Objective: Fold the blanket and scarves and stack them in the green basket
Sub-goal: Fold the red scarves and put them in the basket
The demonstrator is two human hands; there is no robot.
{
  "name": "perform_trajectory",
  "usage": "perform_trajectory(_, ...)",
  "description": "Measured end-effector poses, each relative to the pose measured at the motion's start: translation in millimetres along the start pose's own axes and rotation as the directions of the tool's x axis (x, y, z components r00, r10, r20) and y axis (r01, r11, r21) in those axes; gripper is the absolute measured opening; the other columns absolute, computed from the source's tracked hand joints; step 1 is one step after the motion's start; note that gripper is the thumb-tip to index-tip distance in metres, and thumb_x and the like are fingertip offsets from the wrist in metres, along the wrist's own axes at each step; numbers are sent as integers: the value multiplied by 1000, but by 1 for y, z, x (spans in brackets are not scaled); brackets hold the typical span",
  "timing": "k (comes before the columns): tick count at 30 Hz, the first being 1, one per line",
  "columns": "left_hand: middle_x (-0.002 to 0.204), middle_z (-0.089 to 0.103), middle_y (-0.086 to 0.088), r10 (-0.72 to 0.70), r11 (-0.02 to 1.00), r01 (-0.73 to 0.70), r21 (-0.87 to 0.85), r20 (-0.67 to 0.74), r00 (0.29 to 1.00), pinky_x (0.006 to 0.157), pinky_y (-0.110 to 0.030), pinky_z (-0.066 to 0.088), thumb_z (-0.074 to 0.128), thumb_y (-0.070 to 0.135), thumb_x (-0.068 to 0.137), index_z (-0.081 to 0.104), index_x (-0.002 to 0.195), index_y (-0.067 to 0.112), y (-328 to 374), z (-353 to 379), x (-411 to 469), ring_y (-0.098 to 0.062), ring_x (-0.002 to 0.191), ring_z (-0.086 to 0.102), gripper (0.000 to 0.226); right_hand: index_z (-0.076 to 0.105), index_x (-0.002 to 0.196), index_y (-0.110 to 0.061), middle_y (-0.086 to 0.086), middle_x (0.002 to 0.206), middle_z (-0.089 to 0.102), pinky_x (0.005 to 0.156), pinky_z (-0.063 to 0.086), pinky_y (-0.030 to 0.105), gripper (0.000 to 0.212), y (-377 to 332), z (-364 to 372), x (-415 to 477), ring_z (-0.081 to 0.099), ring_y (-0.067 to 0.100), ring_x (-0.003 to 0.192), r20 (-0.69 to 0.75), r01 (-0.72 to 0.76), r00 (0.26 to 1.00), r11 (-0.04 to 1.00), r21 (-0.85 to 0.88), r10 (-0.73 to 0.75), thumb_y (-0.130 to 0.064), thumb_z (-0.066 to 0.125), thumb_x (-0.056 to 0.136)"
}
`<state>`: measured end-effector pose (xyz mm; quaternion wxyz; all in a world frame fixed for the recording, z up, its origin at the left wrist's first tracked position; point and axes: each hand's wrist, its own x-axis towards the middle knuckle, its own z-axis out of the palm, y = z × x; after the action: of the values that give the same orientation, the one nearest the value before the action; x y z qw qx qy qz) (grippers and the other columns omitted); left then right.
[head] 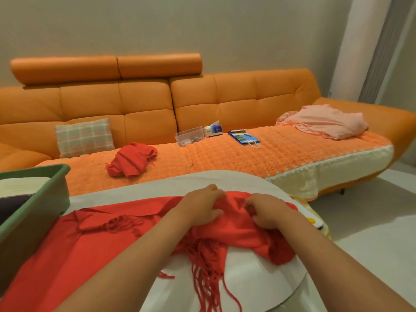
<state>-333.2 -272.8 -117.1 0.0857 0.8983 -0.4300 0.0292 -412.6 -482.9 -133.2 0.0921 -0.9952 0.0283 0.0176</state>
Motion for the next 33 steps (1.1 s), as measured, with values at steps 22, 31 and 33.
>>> perform_trajectory(22, 119, 65, -15, -354, 932, 301, -202, -330, 875, 82, -38, 44, 40, 15, 102, 57, 119, 13, -43, -58, 67, -35, 107, 58, 25, 51, 134, -24, 6, 128, 60, 103, 35, 46, 55, -2, -110, 71, 54, 30, 121, -283, -153, 958, 923, -352, 51, -52, 60, 87)
perform_trajectory(31, 133, 49, -2, -231, 946, 205, -250, -81, 969, 104, -36, 39, 50, 8, 96, 54, 127, 20, -57, 8, 39, -21, 122, 52, 34, 57, 122, -25, 4, 121, 56, 91, 40, 40, 31, -39, -17, 69, 54, 28, 116, -336, 11, 941, 992, -123, -52, -34, 49, 93)
perform_trajectory(33, 117, 56, 2, -219, 953, 190, -236, -102, 970, 94, -35, 43, 53, 16, 95, 58, 112, 22, -53, 18, 22, -20, 109, 57, 19, 47, 137, -28, 5, 137, 48, 101, 39, 46, 54, -43, 8, 58, 47, 28, 128, -165, -32, 986, 999, 24, 35, -52, 49, 89)
